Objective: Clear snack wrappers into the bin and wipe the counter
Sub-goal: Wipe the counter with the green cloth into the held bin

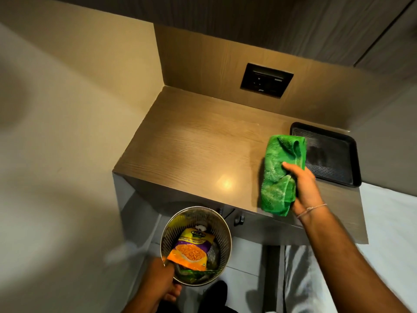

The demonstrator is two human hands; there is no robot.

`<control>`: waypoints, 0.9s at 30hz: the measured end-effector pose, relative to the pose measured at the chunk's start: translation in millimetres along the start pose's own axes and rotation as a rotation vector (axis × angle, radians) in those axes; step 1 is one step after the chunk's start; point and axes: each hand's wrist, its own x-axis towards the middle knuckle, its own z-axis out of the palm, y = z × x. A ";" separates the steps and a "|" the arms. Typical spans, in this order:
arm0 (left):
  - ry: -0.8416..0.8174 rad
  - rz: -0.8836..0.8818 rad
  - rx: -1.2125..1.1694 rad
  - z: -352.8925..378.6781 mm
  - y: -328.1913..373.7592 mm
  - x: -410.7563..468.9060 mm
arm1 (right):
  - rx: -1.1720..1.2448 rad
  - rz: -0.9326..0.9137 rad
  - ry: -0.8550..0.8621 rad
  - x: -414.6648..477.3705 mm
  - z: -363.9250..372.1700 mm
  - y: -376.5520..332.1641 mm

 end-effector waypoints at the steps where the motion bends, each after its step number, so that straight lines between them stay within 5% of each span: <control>1: -0.007 -0.002 0.008 1.0 -0.8 -0.1 | 0.015 -0.024 0.028 8.1 -6.5 -8.1; 10: -0.063 0.052 0.085 23.0 0.6 -11.2 | -0.083 -0.215 0.085 73.6 -52.8 -69.2; 19: -0.043 0.040 0.108 42.0 7.0 -16.4 | -0.882 -0.666 -0.003 136.2 -88.1 -109.9; 27: -0.046 0.059 0.244 50.5 16.7 -21.7 | -1.414 -0.487 -0.215 165.1 -145.4 -42.8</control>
